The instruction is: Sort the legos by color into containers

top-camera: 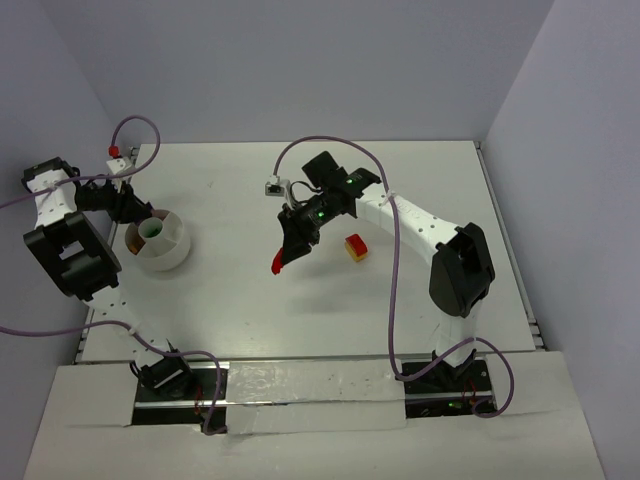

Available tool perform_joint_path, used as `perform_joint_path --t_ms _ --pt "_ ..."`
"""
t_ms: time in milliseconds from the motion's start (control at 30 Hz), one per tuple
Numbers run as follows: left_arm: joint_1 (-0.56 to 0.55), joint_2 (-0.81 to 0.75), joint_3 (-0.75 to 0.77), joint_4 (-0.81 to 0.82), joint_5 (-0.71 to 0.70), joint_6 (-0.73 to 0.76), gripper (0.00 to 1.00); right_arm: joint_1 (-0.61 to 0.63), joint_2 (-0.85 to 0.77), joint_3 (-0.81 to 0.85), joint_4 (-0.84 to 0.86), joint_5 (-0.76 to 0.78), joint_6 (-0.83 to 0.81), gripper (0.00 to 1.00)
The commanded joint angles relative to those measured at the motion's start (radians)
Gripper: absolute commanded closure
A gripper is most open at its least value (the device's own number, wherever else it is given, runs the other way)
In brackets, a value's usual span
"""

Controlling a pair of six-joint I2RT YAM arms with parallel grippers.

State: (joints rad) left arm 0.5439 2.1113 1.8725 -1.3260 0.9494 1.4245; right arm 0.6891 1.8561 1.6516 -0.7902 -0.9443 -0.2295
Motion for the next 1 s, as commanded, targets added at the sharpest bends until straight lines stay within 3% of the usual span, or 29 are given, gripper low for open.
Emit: perform_joint_path --t_ms 0,200,433,700,833,967 --pt "-0.001 -0.014 0.034 -0.042 0.022 0.029 0.54 -0.005 0.015 0.057 0.0 -0.014 -0.001 1.0" --pt "-0.002 -0.042 0.052 -0.033 0.028 0.008 0.41 -0.002 0.011 0.07 0.016 0.006 0.024 1.0" --pt "0.001 -0.072 0.097 -0.047 0.06 -0.018 0.37 -0.002 -0.004 0.074 0.06 0.059 0.083 1.0" --pt "0.005 -0.224 0.128 -0.048 0.237 -0.093 0.37 0.006 0.002 0.123 0.245 0.132 0.311 1.0" --pt "-0.023 -0.408 -0.127 -0.048 0.318 -0.035 0.38 0.004 -0.015 0.08 0.433 0.058 0.492 1.0" --pt "-0.084 -0.638 -0.427 -0.035 0.374 -0.013 0.39 -0.006 -0.016 -0.024 0.691 -0.031 0.814 1.0"
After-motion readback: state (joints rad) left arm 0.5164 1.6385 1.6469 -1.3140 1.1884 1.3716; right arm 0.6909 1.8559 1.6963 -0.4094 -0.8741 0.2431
